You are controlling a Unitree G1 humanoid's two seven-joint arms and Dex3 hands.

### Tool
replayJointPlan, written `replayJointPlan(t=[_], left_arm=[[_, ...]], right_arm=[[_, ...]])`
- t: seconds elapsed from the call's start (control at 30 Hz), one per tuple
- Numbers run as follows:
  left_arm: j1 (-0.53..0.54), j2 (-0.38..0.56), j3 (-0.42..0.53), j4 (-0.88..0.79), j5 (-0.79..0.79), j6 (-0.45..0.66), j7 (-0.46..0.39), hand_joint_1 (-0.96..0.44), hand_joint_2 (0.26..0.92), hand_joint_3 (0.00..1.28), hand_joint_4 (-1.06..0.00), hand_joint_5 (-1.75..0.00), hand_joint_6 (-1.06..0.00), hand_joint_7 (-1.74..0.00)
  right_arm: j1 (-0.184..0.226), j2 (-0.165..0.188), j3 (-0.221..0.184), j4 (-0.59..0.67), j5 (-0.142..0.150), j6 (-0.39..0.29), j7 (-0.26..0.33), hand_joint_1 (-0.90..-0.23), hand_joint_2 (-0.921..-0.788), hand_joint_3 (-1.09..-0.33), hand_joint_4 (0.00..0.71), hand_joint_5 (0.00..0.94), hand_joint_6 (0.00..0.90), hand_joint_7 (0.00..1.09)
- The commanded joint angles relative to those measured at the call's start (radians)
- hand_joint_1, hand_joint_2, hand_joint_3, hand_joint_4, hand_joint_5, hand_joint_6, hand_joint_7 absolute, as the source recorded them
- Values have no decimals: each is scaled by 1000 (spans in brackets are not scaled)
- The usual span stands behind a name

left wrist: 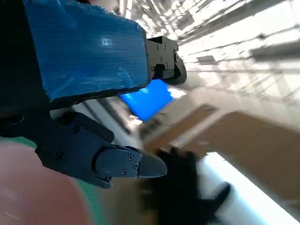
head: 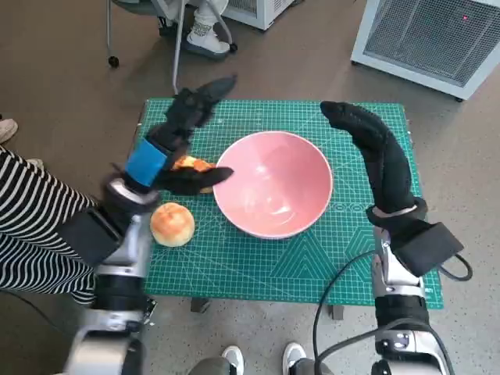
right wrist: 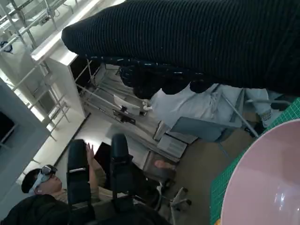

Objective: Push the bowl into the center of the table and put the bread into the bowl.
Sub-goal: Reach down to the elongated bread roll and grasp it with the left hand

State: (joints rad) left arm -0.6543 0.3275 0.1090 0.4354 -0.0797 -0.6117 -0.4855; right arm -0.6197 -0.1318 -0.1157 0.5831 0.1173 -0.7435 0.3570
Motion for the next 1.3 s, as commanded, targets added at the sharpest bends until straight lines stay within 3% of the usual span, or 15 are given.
replayJointPlan(t=[0.03, 0.23, 0.33, 0.57, 0.87, 1.3], left_arm=[[-65, 137, 2, 60, 116, 25, 37, -478, 899, 144, -141, -34, 1, -468], [-121, 248, -26, 144, 155, 84, -17, -419, 839, 49, -135, -14, -22, -397], [-142, 285, -43, 172, 163, 115, -50, -339, 804, 18, -119, -5, -83, -295], [-178, 353, -123, 209, 294, 203, -35, -248, 766, 1, -108, -1, -203, -97], [-233, 363, -211, 322, 403, 243, -22, -166, 761, 5, -94, -1, -229, -35], [-361, 296, -319, 640, 481, 167, 27, -99, 774, 10, -73, 0, -230, -12]], right_arm=[[26, 2, 3, 2, 5, 11, -14, -822, -921, -782, 172, 6, -1, 561], [25, 1, 3, 9, 6, 12, -22, -822, -921, -781, 172, 6, -1, 561], [24, 0, 2, 14, 7, 11, -24, -818, -921, -780, 171, 5, -1, 560], [24, 0, -2, 18, 22, 18, -19, -815, -921, -781, 166, 1, -1, 562], [23, -3, -7, 26, 49, 21, -6, -824, -921, -775, 162, 0, -1, 567], [22, -1, -10, 39, 68, 20, 0, -823, -921, -763, 162, 1, -1, 552]])
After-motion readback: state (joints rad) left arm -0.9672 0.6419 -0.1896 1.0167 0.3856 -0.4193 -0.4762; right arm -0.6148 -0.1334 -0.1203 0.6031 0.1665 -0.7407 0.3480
